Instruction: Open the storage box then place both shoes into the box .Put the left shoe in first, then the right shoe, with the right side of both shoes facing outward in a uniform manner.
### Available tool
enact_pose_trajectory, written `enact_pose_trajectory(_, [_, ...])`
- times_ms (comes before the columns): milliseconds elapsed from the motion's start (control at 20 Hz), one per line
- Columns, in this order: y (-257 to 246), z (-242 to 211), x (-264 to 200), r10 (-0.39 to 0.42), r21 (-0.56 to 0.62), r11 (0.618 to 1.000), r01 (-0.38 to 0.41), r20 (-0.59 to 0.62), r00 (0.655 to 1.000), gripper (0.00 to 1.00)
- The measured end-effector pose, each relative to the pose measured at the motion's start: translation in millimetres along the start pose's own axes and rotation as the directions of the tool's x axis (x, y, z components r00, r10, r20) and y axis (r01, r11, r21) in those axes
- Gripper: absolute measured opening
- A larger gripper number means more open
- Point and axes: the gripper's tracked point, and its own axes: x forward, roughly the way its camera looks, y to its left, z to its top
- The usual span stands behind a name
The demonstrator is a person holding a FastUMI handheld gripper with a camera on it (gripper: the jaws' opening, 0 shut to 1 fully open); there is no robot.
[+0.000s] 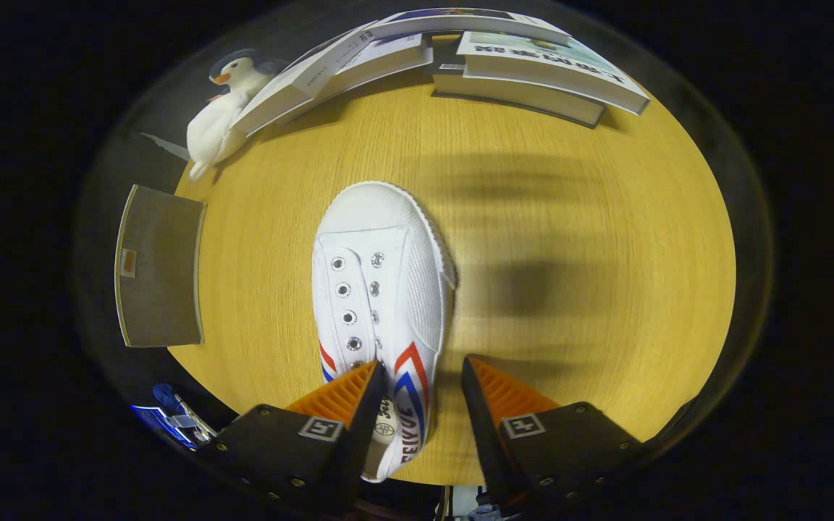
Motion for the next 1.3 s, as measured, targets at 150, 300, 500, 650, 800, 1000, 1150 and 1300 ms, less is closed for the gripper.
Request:
enact_pose_trajectory(150, [-8.3,7.4,-14.8,0.0,0.011,1.0,0.0,0.011,1.0,0.27])
enact_pose_trajectory(300, [-4.8,5.7,-12.3,0.048,0.088,0.995,-0.046,-0.024,0.999,0.1])
enact_pose_trajectory(500, [5.8,8.7,-23.0,0.095,0.105,0.99,-0.091,-0.038,0.995,0.09])
enact_pose_trajectory(650, [26.9,9.0,-44.2,0.102,0.092,0.991,-0.1,-0.017,0.995,0.09])
enact_pose_trajectory(800, [53.7,14.5,-70.4,0.098,0.047,0.994,-0.098,0.005,0.995,0.09])
enact_pose_trajectory(1000, [97.4,20.8,-102.1,0.094,-0.044,0.995,-0.092,0.036,0.995,0.09])
enact_pose_trajectory(1150, [135.0,28.3,-121.0,0.11,-0.101,0.989,-0.104,0.049,0.993,0.09])
enact_pose_trajectory(1300, [172.7,39.2,-131.5,0.116,-0.158,0.982,-0.104,0.063,0.991,0.09])
